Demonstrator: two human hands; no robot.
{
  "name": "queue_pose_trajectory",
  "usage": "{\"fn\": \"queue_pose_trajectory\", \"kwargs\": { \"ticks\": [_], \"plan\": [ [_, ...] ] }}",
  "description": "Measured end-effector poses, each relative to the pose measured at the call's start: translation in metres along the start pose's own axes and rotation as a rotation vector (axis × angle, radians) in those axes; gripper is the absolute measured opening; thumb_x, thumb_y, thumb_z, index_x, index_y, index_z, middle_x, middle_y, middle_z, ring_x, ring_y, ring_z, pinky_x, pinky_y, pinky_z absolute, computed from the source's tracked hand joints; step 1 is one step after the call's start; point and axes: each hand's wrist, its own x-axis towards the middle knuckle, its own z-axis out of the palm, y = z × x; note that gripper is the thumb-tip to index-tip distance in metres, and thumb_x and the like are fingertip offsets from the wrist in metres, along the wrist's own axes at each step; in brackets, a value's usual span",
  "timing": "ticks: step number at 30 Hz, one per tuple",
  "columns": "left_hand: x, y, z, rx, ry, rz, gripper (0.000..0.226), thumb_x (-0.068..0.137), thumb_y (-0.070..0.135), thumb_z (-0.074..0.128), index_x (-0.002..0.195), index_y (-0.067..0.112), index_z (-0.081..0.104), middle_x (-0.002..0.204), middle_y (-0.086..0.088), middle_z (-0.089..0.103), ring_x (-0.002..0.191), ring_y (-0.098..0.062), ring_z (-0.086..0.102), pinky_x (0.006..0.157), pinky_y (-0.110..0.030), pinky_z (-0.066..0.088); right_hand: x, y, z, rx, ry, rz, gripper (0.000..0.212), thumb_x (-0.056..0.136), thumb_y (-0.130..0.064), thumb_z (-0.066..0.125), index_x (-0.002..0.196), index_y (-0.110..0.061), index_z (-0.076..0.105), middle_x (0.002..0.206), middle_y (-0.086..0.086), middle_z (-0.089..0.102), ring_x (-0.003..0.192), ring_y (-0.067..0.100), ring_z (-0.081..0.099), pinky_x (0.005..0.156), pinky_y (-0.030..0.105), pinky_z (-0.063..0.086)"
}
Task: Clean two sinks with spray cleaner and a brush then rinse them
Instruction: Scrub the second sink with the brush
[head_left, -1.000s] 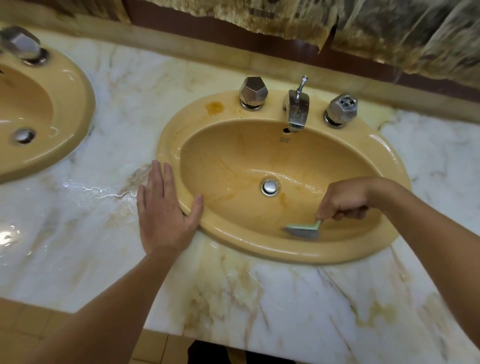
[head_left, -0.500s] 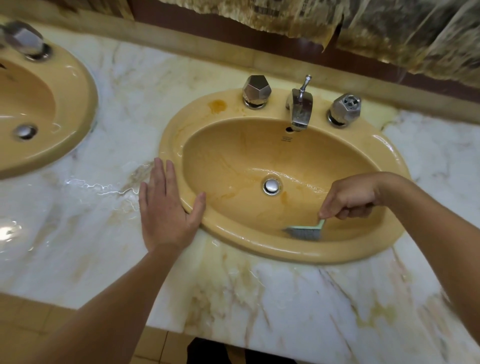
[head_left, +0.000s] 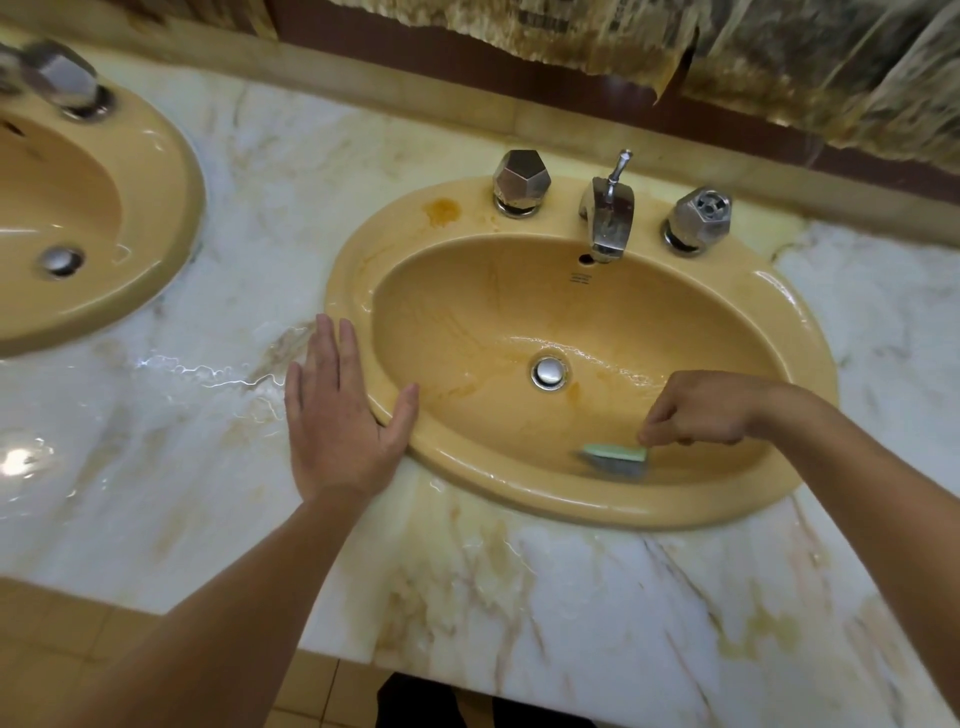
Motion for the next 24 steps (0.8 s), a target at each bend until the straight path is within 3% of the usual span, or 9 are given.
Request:
{"fn": "queue_pose_trajectory", "kwargs": {
  "ticks": [2,4,7,11,14,17,19,22,24],
  "plan": [
    [-0.001,0.0,0.0,-0.004,0.0,-0.001,0.089,0.094,0.068,0.031,0.162,0.014,0.014,0.17,-0.004,0.005,0.156,-0.014,0.007,0.127,-0.044,0.009,0.0,0.001,0.002,0.019,-0.029,-0.036,0.021,0.092,-0.028,0.07,0.075,-0.019,0.079,0.058,0.001,0.043,0.046,0.019,0.029,0.044,0.023,0.027],
    [0.0,0.001,0.0,-0.012,-0.002,-0.002,0.089,0.093,0.068,0.031,0.162,0.015,0.014,0.171,-0.003,0.004,0.156,-0.014,0.007,0.127,-0.044,0.008,0.0,0.0,0.002,0.131,-0.086,-0.037,0.014,0.091,-0.026,0.071,0.087,-0.018,0.081,0.056,0.001,0.041,0.046,0.018,0.026,0.043,0.024,0.025],
    [-0.001,0.0,0.001,-0.01,0.002,-0.004,0.089,0.094,0.069,0.031,0.162,0.015,0.014,0.171,-0.003,0.004,0.156,-0.015,0.008,0.127,-0.044,0.008,-0.004,-0.004,0.003,-0.066,0.094,-0.025,0.025,0.088,-0.036,0.07,0.068,-0.022,0.075,0.053,-0.006,0.045,0.053,0.019,0.036,0.051,0.037,0.036],
    [0.0,-0.001,0.001,-0.003,-0.002,-0.002,0.089,0.094,0.069,0.03,0.162,0.015,0.013,0.171,-0.003,0.004,0.156,-0.015,0.008,0.127,-0.044,0.009,-0.006,-0.007,0.005,0.027,0.004,-0.109,0.013,0.089,-0.03,0.072,0.082,-0.024,0.081,0.053,-0.005,0.046,0.047,0.016,0.032,0.047,0.025,0.028],
    [-0.001,-0.001,0.001,0.003,0.0,-0.003,0.089,0.094,0.069,0.03,0.162,0.015,0.013,0.171,-0.003,0.004,0.156,-0.014,0.007,0.127,-0.045,0.009,-0.008,-0.009,0.006,-0.106,0.071,-0.128,0.018,0.086,-0.036,0.072,0.074,-0.025,0.079,0.052,-0.007,0.049,0.053,0.015,0.038,0.054,0.028,0.035],
    [0.0,0.0,0.001,-0.002,-0.001,-0.004,0.089,0.093,0.069,0.031,0.162,0.015,0.013,0.171,-0.002,0.004,0.156,-0.014,0.007,0.127,-0.045,0.008,-0.005,-0.007,0.003,-0.038,0.021,-0.102,0.014,0.086,-0.034,0.072,0.082,-0.023,0.081,0.053,-0.005,0.048,0.051,0.017,0.036,0.052,0.029,0.032],
    [0.0,0.0,0.001,-0.002,0.0,-0.005,0.089,0.093,0.068,0.031,0.162,0.015,0.013,0.171,-0.002,0.004,0.156,-0.014,0.008,0.127,-0.044,0.008,-0.005,-0.011,0.006,-0.131,0.096,-0.09,0.021,0.086,-0.037,0.071,0.073,-0.021,0.078,0.052,-0.008,0.047,0.057,0.017,0.04,0.057,0.03,0.036],
    [0.0,0.0,0.001,-0.004,-0.002,-0.001,0.089,0.094,0.068,0.031,0.162,0.015,0.013,0.171,-0.002,0.004,0.156,-0.014,0.007,0.127,-0.045,0.008,-0.001,-0.017,0.011,-0.016,0.017,-0.129,0.018,0.089,-0.033,0.072,0.084,-0.018,0.08,0.055,-0.002,0.046,0.052,0.016,0.034,0.052,0.028,0.03],
    [0.0,0.0,0.001,-0.005,0.004,-0.002,0.089,0.094,0.068,0.032,0.162,0.014,0.013,0.171,-0.003,0.004,0.156,-0.014,0.007,0.127,-0.045,0.008,0.005,-0.021,0.016,-0.029,0.056,-0.125,0.022,0.088,-0.035,0.07,0.088,-0.015,0.079,0.061,0.01,0.054,0.055,0.015,0.038,0.054,0.03,0.036]
  ]
}}
